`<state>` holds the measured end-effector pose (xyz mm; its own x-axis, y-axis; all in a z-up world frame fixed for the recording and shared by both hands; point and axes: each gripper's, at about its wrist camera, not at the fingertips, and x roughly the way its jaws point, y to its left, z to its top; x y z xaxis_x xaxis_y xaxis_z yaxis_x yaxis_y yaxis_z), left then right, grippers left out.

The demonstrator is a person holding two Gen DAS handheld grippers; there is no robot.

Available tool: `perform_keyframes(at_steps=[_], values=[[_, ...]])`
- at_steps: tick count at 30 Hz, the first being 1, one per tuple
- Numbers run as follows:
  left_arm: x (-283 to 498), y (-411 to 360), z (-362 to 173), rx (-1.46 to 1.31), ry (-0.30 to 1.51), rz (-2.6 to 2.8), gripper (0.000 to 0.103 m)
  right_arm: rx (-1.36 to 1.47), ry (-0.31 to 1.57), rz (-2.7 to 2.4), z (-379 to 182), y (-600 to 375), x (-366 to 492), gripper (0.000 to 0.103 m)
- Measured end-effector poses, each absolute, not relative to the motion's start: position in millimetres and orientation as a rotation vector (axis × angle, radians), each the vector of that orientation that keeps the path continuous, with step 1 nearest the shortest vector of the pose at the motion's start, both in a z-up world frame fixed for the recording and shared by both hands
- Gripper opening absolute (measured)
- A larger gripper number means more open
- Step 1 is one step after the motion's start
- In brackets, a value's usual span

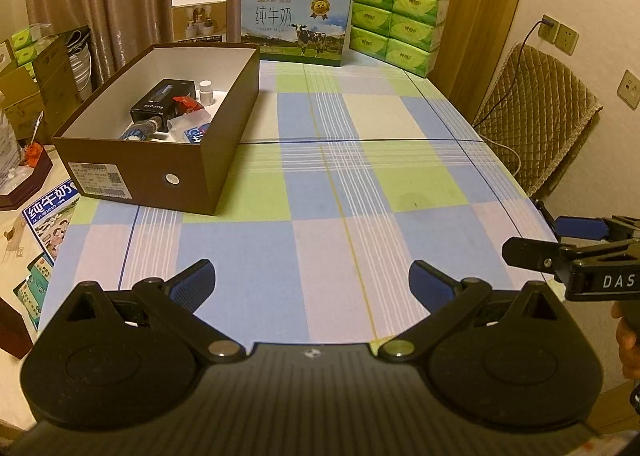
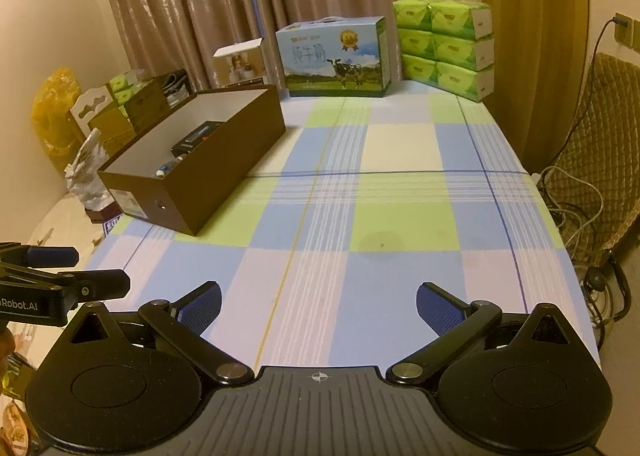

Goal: Organize objects

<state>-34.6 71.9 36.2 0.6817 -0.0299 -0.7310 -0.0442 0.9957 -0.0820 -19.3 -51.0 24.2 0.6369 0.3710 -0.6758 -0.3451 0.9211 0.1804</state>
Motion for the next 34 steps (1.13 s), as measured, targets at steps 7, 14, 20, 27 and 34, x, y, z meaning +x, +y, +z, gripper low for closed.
perform_keyframes(at_steps=[7, 14, 20, 27, 34], values=[[-38, 71, 37, -0.097, 0.820, 0.016, 0.102, 0.035, 0.778, 0.410, 24, -52, -20, 0.101], [-38, 69, 37, -0.097, 0.820, 0.017, 0.102, 0.037, 0.781, 0.409, 24, -55, -17, 0.101], [-34, 66, 39, -0.094, 0.822, 0.017, 0.102, 0.037, 0.782, 0.409, 24, -56, -16, 0.101], [-33, 66, 38, -0.096, 0.822, 0.017, 0.102, 0.040, 0.784, 0.409, 23, -57, -13, 0.101], [-30, 68, 38, -0.096, 0.817, 0.018, 0.102, 0.041, 0.789, 0.404, 21, -56, -9, 0.101]])
